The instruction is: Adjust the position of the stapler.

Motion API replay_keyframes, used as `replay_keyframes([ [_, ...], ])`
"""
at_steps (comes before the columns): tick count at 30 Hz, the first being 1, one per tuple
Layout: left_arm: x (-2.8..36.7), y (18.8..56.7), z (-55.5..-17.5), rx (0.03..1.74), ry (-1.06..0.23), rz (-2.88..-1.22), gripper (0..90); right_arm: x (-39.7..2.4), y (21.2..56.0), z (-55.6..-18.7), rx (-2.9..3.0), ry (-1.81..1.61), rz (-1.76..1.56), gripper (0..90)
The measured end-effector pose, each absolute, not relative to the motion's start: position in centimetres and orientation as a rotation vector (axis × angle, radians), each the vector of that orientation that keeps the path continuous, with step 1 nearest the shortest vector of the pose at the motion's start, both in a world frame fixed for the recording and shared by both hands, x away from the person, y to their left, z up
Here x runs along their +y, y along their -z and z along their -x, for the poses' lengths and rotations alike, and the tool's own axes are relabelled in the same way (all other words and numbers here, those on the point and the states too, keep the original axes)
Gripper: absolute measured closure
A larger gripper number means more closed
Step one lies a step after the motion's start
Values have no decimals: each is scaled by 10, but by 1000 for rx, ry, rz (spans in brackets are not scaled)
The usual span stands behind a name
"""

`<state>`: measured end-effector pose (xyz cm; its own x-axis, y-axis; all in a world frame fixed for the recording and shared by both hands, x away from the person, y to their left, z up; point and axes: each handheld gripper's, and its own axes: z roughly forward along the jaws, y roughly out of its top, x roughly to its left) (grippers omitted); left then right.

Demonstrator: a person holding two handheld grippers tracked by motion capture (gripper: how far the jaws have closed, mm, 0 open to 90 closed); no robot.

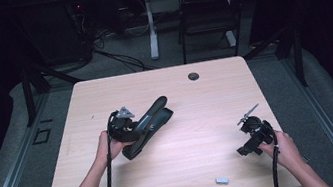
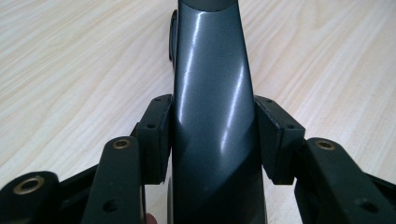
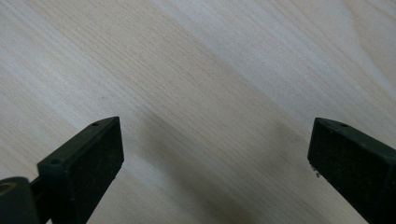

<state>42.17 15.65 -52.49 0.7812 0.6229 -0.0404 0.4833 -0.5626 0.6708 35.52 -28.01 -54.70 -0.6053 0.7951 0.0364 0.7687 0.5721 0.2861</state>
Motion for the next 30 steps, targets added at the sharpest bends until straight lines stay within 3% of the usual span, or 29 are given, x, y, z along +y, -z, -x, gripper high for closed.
replay_keyframes([
  [30, 134, 526, -405, 492, -137, -2351, 517, -279, 550, -356, 2718, -445, -1354, 29],
])
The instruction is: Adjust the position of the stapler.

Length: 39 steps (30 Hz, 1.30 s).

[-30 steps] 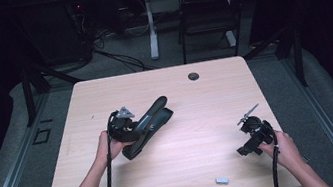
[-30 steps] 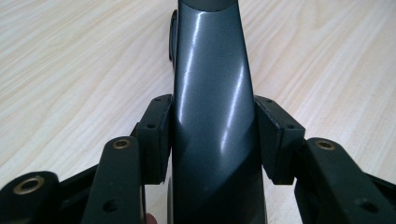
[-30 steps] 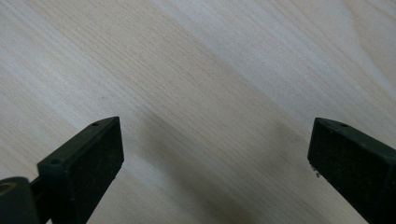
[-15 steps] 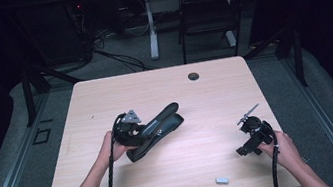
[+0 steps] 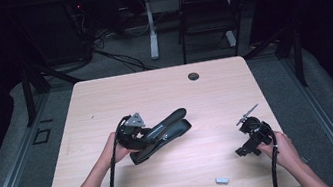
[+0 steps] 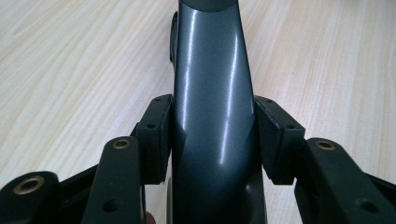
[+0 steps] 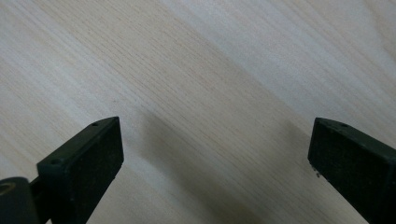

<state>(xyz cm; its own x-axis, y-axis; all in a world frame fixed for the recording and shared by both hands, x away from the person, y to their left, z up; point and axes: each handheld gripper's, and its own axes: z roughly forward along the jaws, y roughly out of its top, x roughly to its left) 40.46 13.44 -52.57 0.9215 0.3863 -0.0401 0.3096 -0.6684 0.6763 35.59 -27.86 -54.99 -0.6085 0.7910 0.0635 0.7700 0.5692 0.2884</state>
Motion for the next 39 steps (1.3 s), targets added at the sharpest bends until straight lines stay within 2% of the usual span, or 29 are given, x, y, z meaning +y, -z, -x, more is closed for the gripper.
replay_keyframes([
  [4, 131, 526, -402, 473, -134, -2357, 517, -276, 553, -354, 2682, -517, -1397, 29],
  [14, 125, 525, -397, 410, -103, -2367, 517, -273, 539, -350, 2725, -454, -1275, 43],
  [15, 125, 526, -396, 405, -104, -2365, 518, -271, 541, -347, 2677, -562, -1321, 48],
  [19, 122, 527, -394, 380, -96, -2357, 517, -266, 532, -346, 2732, -559, -1234, 76],
  [27, 112, 526, -388, 315, -51, -2368, 518, -261, 530, -345, 2766, -651, -1207, 74],
  [30, 106, 526, -385, 288, -34, -2374, 517, -262, 526, -345, 2754, -700, -1177, 117],
  [39, 95, 524, -379, 268, -33, -2403, 515, -256, 512, -340, 2681, -854, -1106, 123],
])
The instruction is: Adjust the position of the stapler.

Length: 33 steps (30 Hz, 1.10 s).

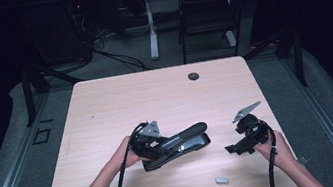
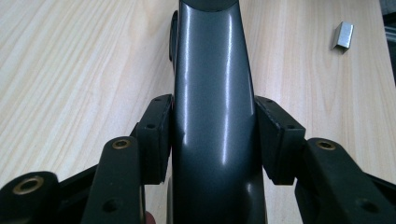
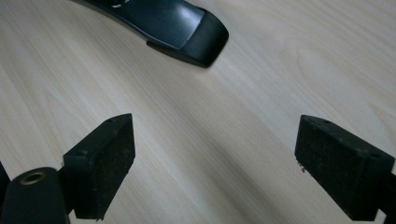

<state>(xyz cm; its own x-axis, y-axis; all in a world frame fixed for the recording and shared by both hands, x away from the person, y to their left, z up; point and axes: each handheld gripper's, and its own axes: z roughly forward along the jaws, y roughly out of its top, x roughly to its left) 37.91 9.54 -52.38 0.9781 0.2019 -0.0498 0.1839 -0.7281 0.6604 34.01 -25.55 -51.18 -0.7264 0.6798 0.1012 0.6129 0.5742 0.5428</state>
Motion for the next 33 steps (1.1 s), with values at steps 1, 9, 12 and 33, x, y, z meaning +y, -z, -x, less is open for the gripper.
replay_keyframes([
  [1, 94, 523, -379, 268, -44, -2411, 515, -256, 512, -340, 2681, -854, -1106, 129],
  [9, 89, 521, -372, 409, -50, -2427, 337, -238, 509, -344, 2684, -893, -1058, 140],
  [12, 93, 518, -370, 476, -48, -2410, 279, -233, 507, -349, 2677, -923, -1063, 142],
  [33, 131, 511, -345, 658, -69, -2339, 119, -199, 491, -374, 2653, -1049, -909, 144],
])
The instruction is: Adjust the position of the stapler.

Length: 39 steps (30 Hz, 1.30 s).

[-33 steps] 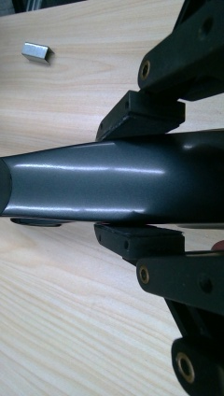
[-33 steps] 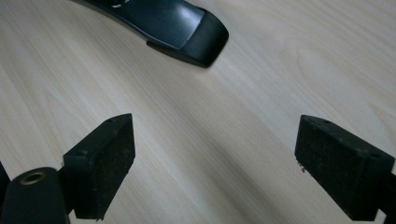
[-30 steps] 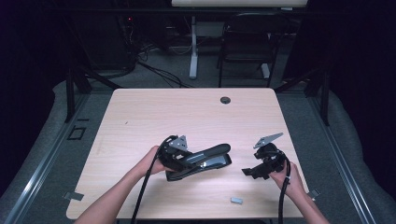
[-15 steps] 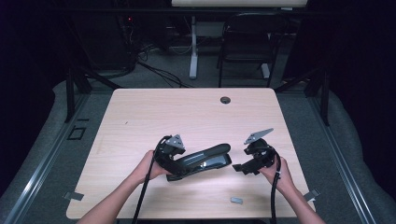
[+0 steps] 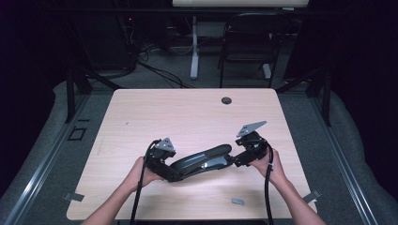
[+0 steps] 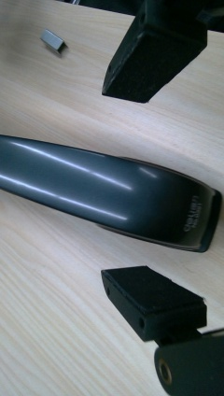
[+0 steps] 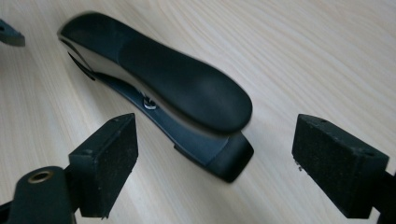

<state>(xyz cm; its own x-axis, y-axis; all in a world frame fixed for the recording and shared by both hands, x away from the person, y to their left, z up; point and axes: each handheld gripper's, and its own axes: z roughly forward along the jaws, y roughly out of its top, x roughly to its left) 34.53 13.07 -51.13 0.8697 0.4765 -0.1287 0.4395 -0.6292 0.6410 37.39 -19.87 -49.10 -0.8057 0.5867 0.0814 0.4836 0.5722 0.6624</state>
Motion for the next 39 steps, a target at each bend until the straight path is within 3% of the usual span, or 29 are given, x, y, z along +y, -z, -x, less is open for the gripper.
replay_keyframes([
  [9, 130, 521, -339, 685, -72, -2382, 222, -181, 493, -387, 2676, -1074, -873, 260],
  [16, 136, 520, -344, 688, -110, -2370, 449, -179, 496, -388, 2715, -1101, -857, 353],
  [20, 141, 519, -344, 657, -107, -2352, 479, -181, 497, -387, 2709, -1116, -875, 355],
  [21, 143, 517, -344, 647, -94, -2325, 512, -181, 497, -387, 2707, -1117, -871, 356],
  [22, 145, 514, -345, 661, -115, -2307, 630, -181, 497, -387, 2707, -1121, -872, 358],
  [23, 146, 514, -346, 680, -140, -2310, 694, -182, 497, -386, 2706, -1120, -873, 361],
  [25, 147, 515, -350, 699, -125, -2304, 623, -183, 498, -385, 2699, -1139, -882, 364],
  [27, 148, 517, -354, 727, -72, -2314, 441, -183, 499, -385, 2704, -1130, -885, 364],
  [30, 142, 522, -352, 668, -48, -2349, 411, -184, 499, -385, 2710, -1128, -885, 364],
  [33, 131, 530, -349, 635, -53, -2420, 326, -184, 499, -385, 2708, -1130, -886, 365],
  [34, 129, 532, -350, 630, -68, -2435, 319, -184, 499, -385, 2703, -1133, -885, 365],
  [36, 127, 534, -352, 636, -72, -2439, 397, -184, 499, -383, 2691, -1144, -873, 369],
  [39, 127, 534, -355, 623, -57, -2450, 399, -186, 499, -383, 2696, -1149, -876, 375],
])
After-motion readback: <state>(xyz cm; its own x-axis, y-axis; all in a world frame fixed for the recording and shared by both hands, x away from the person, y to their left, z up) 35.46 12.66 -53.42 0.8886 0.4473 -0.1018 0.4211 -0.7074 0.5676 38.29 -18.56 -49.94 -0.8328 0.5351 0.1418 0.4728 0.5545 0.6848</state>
